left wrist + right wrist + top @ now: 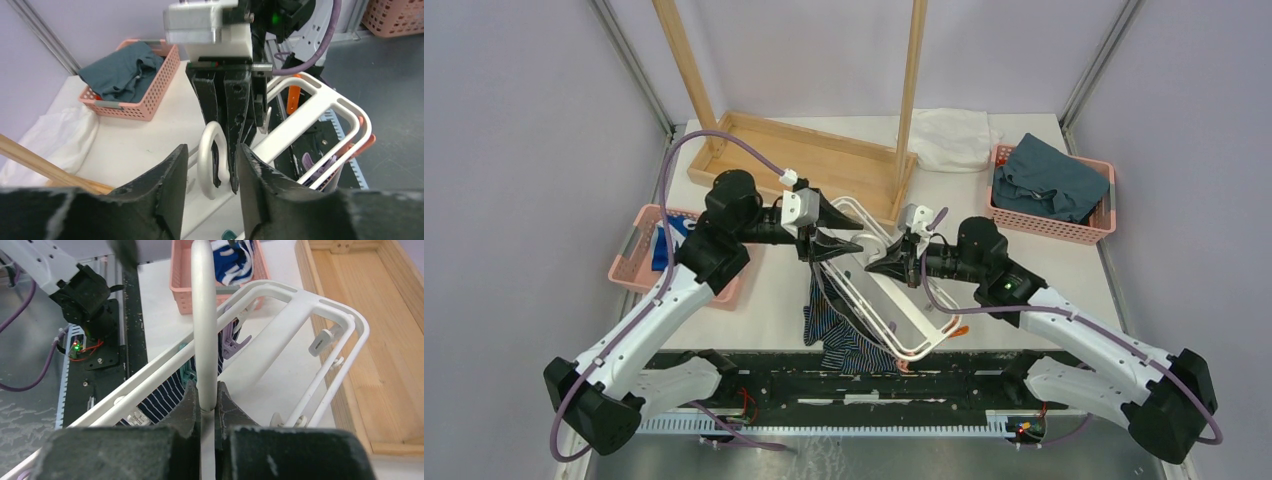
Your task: Clip the underwear to the hanger
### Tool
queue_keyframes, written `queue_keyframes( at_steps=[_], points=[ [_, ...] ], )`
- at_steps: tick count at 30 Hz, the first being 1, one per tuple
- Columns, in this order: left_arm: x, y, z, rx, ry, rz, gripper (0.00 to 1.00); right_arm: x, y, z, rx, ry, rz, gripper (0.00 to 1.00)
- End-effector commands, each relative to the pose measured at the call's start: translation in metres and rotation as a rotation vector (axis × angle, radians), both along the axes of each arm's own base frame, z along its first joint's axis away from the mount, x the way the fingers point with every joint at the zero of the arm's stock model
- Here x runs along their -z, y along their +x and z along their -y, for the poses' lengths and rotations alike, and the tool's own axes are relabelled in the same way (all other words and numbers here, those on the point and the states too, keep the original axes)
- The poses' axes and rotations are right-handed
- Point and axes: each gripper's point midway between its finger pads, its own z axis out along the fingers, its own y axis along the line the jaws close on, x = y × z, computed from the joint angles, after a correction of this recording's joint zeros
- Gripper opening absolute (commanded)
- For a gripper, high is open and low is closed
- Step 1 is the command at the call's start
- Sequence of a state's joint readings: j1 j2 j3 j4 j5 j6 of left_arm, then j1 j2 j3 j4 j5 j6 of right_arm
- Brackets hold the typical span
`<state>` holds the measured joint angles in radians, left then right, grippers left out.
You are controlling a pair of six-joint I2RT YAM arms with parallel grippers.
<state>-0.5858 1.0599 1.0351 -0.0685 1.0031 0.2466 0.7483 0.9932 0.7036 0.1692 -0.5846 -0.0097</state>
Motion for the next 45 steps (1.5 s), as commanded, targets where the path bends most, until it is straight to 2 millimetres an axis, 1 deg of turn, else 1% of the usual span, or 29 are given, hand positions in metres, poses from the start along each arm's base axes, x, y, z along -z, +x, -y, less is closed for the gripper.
queue_keyframes(
  at_steps=[1,3,4,5,8,13,15,18,19,21,23,24,26,27,28,30,32,35,36,38,41,45],
  points=[
    [-0.049,-0.001,-0.007,-0.071,-0.127,0.109,0.52,-0.038,0.007,0.012,0.097,0.08,0.052,0.0],
    [-0.049,0.005,-0.011,-0.13,-0.131,0.104,0.55,-0.04,0.011,0.027,0.177,0.059,0.059,0.0],
    [-0.047,0.01,-0.013,-0.163,-0.127,0.096,0.56,-0.037,0.013,0.036,0.223,0.033,0.05,0.0],
    [-0.045,0.015,-0.015,-0.197,-0.122,0.086,0.56,-0.038,0.013,0.045,0.262,0.022,0.052,0.0],
    [-0.03,0.033,-0.018,-0.295,-0.095,0.053,0.56,-0.039,0.01,0.074,0.373,-0.005,0.056,0.0],
    [0.007,0.076,-0.017,-0.464,-0.026,-0.057,0.58,-0.045,-0.003,0.124,0.524,-0.053,0.063,0.0],
    [0.024,0.097,-0.016,-0.546,-0.001,-0.109,0.59,-0.046,-0.009,0.142,0.575,-0.07,0.061,0.0],
    [0.046,0.132,-0.015,-0.677,-0.003,-0.179,0.63,-0.05,-0.023,0.159,0.592,-0.074,0.066,0.0],
    [0.053,0.141,-0.013,-0.702,-0.008,-0.195,0.64,-0.05,-0.027,0.161,0.585,-0.073,0.073,0.0],
    [0.066,0.155,-0.001,-0.704,-0.015,-0.241,0.64,-0.052,-0.035,0.164,0.56,-0.067,0.087,0.0],
    [0.075,0.161,0.018,-0.648,-0.031,-0.286,0.65,-0.055,-0.043,0.168,0.544,-0.062,0.095,0.0],
    [0.079,0.164,0.028,-0.624,-0.037,-0.297,0.67,-0.056,-0.045,0.171,0.547,-0.061,0.097,0.0],
    [0.089,0.172,0.047,-0.616,-0.039,-0.28,0.7,-0.058,-0.049,0.177,0.557,-0.064,0.101,0.0],
    [0.096,0.179,0.056,-0.63,-0.039,-0.265,0.71,-0.059,-0.051,0.18,0.563,-0.063,0.107,0.0],
    [0.112,0.188,0.065,-0.648,-0.022,-0.261,0.72,-0.061,-0.052,0.183,0.567,-0.061,0.113,0.0],
    [0.128,0.207,0.075,-0.692,-0.016,-0.276,0.72,-0.063,-0.054,0.187,0.575,-0.054,0.118,0.0],
    [0.139,0.225,0.081,-0.735,-0.031,-0.289,0.73,-0.065,-0.057,0.189,0.577,-0.047,0.115,0.0],
    [0.154,0.244,0.094,-0.743,-0.031,-0.3,0.73,-0.067,-0.06,0.191,0.577,-0.038,0.106,0.0],
    [0.162,0.248,0.099,-0.743,-0.014,-0.317,0.73,-0.067,-0.061,0.191,0.577,-0.036,0.106,0.0],
    [0.183,0.253,0.106,-0.748,0.026,-0.357,0.73,-0.068,-0.061,0.192,0.58,-0.032,0.107,0.0],
    [0.21,0.249,0.111,-0.753,0.07,-0.398,0.73,-0.069,-0.062,0.194,0.581,-0.036,0.11,0.0],
    [0.231,0.235,0.127,-0.743,0.127,-0.436,0.74,-0.07,-0.061,0.197,0.594,-0.045,0.119,0.0]
  ],
)
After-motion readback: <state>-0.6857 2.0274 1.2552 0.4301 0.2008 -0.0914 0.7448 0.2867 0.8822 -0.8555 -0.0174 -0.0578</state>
